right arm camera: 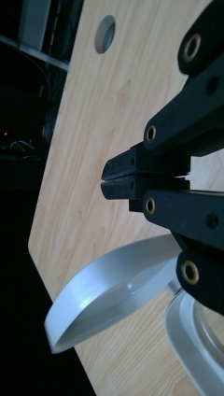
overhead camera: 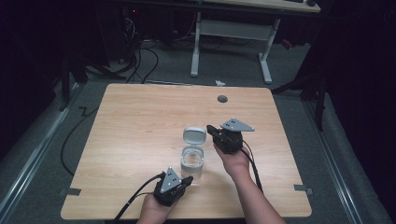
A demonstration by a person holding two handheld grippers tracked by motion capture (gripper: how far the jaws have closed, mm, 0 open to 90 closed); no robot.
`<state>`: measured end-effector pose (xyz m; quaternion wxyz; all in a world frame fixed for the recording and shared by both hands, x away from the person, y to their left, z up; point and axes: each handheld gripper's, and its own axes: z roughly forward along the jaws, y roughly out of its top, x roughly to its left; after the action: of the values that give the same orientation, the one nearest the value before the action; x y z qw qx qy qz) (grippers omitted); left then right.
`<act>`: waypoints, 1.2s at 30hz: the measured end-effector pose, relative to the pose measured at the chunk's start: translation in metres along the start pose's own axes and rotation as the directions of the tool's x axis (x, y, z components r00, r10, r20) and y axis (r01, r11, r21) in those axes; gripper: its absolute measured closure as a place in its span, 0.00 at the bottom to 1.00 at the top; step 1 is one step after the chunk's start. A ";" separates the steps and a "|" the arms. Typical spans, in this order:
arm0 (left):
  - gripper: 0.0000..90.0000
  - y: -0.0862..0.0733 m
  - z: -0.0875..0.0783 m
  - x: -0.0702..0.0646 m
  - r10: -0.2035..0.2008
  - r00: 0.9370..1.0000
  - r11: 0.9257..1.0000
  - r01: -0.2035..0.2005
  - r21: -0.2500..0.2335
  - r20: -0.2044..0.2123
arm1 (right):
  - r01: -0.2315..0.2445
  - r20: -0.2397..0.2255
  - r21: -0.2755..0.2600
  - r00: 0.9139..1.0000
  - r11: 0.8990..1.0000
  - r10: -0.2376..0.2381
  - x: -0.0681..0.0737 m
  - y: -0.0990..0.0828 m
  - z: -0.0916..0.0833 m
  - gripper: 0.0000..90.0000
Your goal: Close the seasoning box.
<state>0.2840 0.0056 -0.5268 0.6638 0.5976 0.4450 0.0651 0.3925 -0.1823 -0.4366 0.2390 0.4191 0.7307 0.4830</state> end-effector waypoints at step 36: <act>1.00 0.005 0.007 0.002 -0.005 1.000 1.000 0.005 -0.003 -0.002 | 0.058 -0.092 -0.025 0.994 0.998 -0.060 0.039 -0.027 -0.037 0.98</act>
<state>0.2921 0.0025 -0.5246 0.6643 0.5955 0.4472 0.0646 0.3333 -0.1735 -0.4435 0.2235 0.3719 0.7477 0.5027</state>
